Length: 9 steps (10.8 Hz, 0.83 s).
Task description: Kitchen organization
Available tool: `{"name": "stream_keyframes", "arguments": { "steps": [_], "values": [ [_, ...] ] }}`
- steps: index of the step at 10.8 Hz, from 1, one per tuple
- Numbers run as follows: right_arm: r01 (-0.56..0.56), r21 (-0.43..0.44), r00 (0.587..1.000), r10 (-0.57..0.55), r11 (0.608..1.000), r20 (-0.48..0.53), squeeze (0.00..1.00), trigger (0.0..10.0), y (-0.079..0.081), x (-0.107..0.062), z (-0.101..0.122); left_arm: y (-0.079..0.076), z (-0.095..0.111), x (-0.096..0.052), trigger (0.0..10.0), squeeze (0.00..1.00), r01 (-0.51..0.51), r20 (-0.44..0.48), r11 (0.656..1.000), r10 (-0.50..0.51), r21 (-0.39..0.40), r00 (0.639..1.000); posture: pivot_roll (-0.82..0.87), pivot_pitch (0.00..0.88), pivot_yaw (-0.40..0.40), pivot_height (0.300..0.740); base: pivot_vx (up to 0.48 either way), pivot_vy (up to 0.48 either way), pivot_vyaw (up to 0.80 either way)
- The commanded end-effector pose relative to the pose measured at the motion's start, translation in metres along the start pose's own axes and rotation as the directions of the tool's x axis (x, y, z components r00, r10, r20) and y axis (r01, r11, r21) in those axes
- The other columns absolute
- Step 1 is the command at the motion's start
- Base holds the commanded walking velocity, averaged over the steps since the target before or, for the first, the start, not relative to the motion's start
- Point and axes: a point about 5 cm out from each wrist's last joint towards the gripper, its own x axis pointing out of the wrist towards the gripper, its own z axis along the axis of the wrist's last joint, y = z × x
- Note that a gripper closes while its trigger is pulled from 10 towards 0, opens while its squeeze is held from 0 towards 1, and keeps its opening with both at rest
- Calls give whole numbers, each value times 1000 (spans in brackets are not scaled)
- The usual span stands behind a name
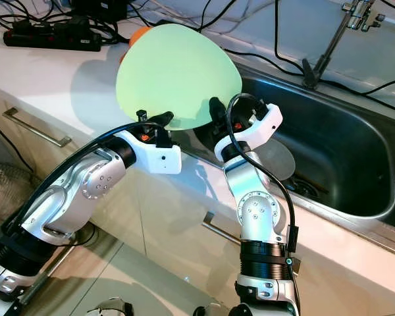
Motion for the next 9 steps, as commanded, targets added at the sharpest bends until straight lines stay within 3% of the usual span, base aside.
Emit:
{"name": "stream_keyframes", "arguments": {
  "steps": [1, 5, 6, 9],
  "values": [
    [0, 32, 1000, -1, 999, 8, 0, 0, 6, 4, -2, 18, 3, -2, 10000, 1000, -86, 16, 996, 86, -4, 996, 87, 60, -88, 719, 0, 0, 0],
    [76, 51, 994, -79, 996, 75, 0, 0, -4, 6, 7, 18, 6, -2, 10000, 1000, -91, 33, 996, 92, -26, 995, 88, 61, -88, 719, 0, 0, 0],
    [125, 74, 984, -134, 989, 120, 0, 0, -11, 6, 15, 18, 8, -2, 10000, 0, -89, 45, 996, 90, -30, 995, 89, 60, -88, 719, 0, 0, 0],
    [195, 118, 952, -217, 974, 216, 0, 0, -24, 5, 33, 17, 8, -2, 10000, 0, -83, 49, 996, 85, -44, 995, 89, 60, -88, 719, 0, 0, 0]
  ]
}}
